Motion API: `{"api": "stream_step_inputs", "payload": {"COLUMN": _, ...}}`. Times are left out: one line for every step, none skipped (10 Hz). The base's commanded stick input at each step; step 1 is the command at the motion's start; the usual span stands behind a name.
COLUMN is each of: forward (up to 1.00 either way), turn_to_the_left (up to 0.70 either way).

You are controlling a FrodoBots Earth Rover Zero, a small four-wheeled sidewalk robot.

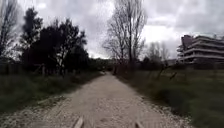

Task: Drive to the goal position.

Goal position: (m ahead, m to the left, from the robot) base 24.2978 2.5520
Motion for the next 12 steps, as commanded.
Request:
{"api": "stream_step_inputs", "payload": {"forward": 0.50, "turn_to_the_left": 0.00}}
{"api": "stream_step_inputs", "payload": {"forward": 0.50, "turn_to_the_left": 0.31}}
{"api": "stream_step_inputs", "payload": {"forward": 0.50, "turn_to_the_left": 0.46}}
{"api": "stream_step_inputs", "payload": {"forward": 0.50, "turn_to_the_left": 0.02}}
{"api": "stream_step_inputs", "payload": {"forward": 0.50, "turn_to_the_left": 0.00}}
{"api": "stream_step_inputs", "payload": {"forward": 0.50, "turn_to_the_left": 0.00}}
{"api": "stream_step_inputs", "payload": {"forward": 0.50, "turn_to_the_left": 0.00}}
{"api": "stream_step_inputs", "payload": {"forward": 0.50, "turn_to_the_left": 0.00}}
{"api": "stream_step_inputs", "payload": {"forward": 0.50, "turn_to_the_left": 0.00}}
{"api": "stream_step_inputs", "payload": {"forward": 0.50, "turn_to_the_left": 0.00}}
{"api": "stream_step_inputs", "payload": {"forward": 0.50, "turn_to_the_left": 0.00}}
{"api": "stream_step_inputs", "payload": {"forward": 0.50, "turn_to_the_left": 0.00}}
